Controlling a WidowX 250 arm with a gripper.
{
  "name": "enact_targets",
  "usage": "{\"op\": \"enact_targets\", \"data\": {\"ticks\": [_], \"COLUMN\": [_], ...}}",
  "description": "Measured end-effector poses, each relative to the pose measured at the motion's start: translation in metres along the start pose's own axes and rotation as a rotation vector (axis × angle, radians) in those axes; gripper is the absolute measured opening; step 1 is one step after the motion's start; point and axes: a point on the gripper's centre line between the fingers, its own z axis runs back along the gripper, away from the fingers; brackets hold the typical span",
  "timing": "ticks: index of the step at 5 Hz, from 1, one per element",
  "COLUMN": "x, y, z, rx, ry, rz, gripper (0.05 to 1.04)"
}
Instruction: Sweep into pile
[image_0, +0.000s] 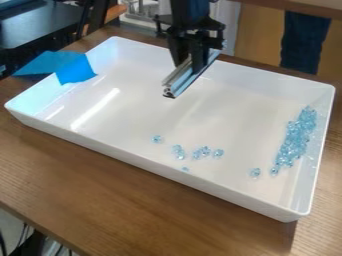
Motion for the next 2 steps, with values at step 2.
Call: {"op": "enact_targets", "data": {"ticks": [2], "x": [-0.04], "y": [0.028], "z": [-0.021], "rx": [0.107], "ry": [0.116], "rz": [0.052], "gripper": [0.354]}}
